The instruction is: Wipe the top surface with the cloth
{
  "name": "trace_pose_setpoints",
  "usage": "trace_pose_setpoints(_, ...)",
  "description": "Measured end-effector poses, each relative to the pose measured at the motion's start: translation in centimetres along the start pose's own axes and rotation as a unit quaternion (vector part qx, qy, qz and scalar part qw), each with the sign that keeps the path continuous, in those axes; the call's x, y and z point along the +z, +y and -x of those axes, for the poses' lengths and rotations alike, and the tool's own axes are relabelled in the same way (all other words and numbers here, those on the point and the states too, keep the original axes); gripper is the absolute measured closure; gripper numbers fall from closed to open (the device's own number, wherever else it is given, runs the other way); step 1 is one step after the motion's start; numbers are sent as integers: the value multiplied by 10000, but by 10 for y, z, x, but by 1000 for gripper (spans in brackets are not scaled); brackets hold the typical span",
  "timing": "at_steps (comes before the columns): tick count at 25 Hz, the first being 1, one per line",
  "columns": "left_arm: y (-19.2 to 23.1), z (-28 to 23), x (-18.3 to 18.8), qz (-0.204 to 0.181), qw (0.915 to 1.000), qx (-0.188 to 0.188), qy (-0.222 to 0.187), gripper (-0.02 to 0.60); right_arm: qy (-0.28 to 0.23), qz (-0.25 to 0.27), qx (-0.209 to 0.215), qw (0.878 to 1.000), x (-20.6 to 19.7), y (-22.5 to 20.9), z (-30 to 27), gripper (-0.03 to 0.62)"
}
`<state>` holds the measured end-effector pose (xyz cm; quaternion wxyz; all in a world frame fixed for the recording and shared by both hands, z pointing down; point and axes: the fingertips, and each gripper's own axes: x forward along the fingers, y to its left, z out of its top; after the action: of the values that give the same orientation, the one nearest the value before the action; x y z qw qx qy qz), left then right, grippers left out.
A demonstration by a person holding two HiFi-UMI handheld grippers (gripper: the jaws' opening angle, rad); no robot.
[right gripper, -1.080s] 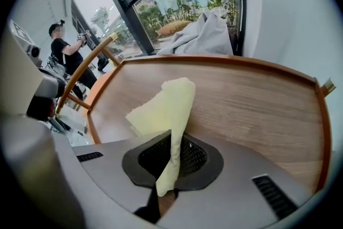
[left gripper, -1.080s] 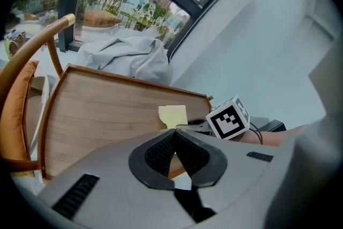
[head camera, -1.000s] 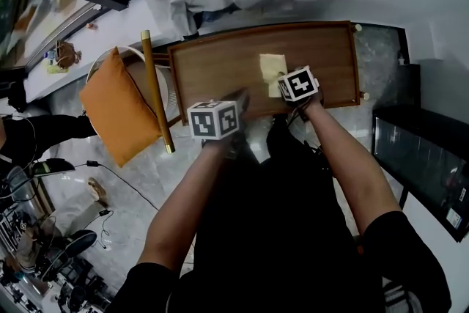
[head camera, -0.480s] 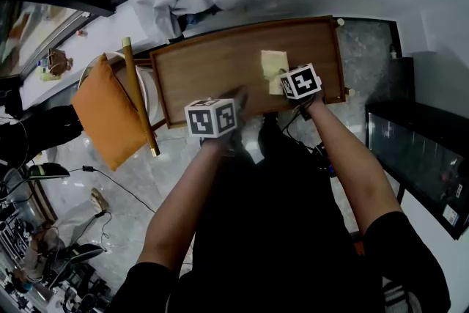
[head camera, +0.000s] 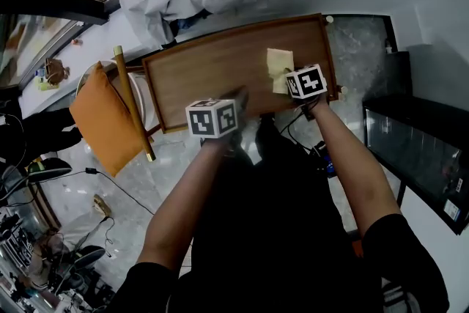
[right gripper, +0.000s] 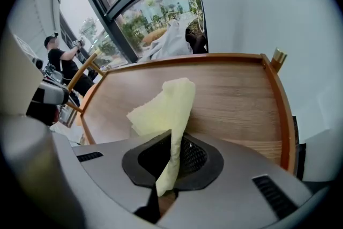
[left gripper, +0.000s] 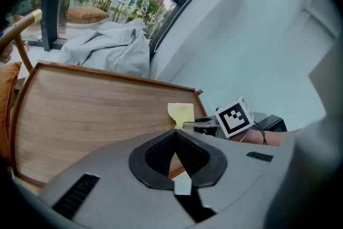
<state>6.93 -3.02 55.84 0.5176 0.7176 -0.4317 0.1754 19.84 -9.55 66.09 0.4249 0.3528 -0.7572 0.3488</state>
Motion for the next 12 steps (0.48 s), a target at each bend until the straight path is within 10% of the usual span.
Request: trace_pose_setpoints(12,-9,-13,-6,43,10000,-55,57,572,-123,-286,-314,9990,-8,-38,20,562)
